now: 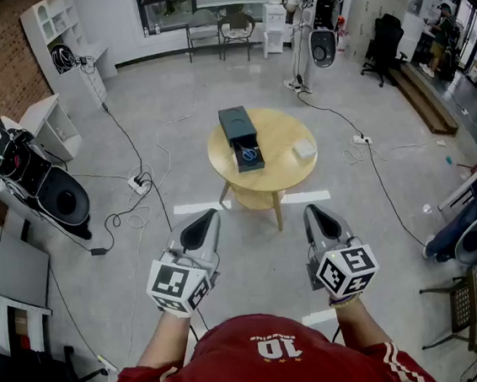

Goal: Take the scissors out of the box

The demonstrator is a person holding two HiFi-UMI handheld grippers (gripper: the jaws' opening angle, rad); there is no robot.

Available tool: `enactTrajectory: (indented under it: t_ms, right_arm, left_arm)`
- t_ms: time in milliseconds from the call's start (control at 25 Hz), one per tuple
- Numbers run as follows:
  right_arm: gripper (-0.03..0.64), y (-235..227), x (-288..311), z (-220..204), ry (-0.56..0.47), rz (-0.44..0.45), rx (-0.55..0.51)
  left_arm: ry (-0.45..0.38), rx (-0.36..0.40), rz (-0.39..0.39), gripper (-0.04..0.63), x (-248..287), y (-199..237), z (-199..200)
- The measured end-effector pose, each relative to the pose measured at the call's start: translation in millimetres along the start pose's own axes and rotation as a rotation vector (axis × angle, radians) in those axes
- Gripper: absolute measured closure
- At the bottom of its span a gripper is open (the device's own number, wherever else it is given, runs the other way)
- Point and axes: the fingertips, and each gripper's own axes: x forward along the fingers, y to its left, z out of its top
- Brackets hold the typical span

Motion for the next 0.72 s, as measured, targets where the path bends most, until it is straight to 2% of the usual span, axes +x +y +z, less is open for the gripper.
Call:
enactTrajectory:
  t_ms: [720]
  right_arm:
    - [0.620,29.3,-0.5,-1.3,0.013,0.031,-0.055]
  left_arm:
    - [0.002,-0.008,0.005,0.592,-18.1,5.3,-2.3]
